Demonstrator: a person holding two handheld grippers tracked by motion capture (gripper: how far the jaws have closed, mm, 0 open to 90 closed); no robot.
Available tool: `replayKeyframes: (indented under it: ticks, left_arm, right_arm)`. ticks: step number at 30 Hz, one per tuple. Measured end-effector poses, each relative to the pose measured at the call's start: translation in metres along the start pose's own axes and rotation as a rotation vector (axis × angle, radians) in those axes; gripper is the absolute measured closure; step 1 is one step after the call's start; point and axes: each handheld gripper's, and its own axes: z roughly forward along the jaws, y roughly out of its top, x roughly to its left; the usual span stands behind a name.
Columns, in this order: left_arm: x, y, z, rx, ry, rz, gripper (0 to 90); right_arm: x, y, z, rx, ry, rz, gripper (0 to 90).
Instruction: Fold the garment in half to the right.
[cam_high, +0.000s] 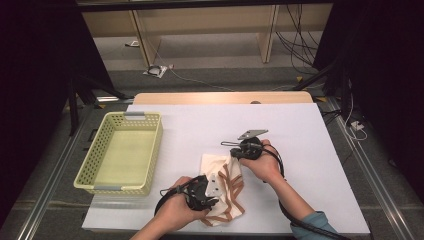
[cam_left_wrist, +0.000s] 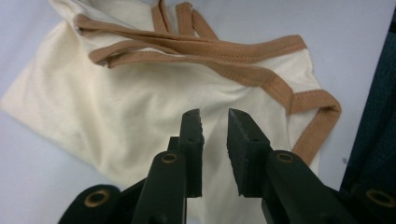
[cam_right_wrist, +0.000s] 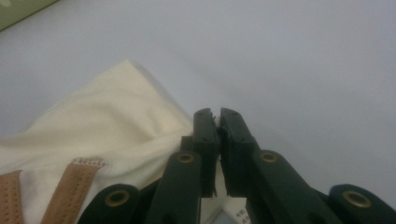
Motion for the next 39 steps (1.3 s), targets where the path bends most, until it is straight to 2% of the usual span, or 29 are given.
replayKeyframes:
  ticks: [5, 9, 13, 18, 27, 32, 35, 39]
  left_arm:
    - [0.001, 0.006, 0.011, 0.001, 0.007, -0.027, 78.3]
    - [0.004, 0.01, 0.017, -0.005, 0.033, -0.052, 79.4]
    - [0.003, 0.016, 0.023, -0.021, 0.038, -0.054, 79.3]
    - [-0.002, 0.021, 0.028, -0.027, 0.046, -0.027, 78.9]
    - [-0.021, 0.033, 0.041, -0.022, 0.027, 0.059, 78.9]
    - [-0.024, 0.034, 0.041, -0.021, 0.027, 0.074, 78.8]
    - [-0.025, 0.034, 0.042, -0.017, 0.026, 0.079, 78.8]
    - [-0.026, 0.034, 0.042, -0.02, 0.023, 0.079, 78.8]
  right_arm:
    - [-0.004, 0.0, -0.005, 0.004, -0.02, 0.005, 80.6]
    - [-0.009, -0.001, -0.01, -0.008, -0.039, 0.009, 77.2]
    - [-0.011, -0.001, -0.014, -0.018, -0.052, 0.012, 75.2]
    - [-0.014, -0.001, -0.018, -0.021, -0.055, 0.017, 74.1]
    - [-0.009, 0.005, -0.025, -0.029, -0.044, 0.011, 73.4]
    - [-0.007, 0.009, -0.026, -0.033, -0.042, 0.019, 71.2]
    - [-0.005, 0.012, -0.026, -0.038, -0.034, 0.04, 69.0]
    - [0.001, 0.017, -0.019, -0.012, -0.018, 0.053, 65.1]
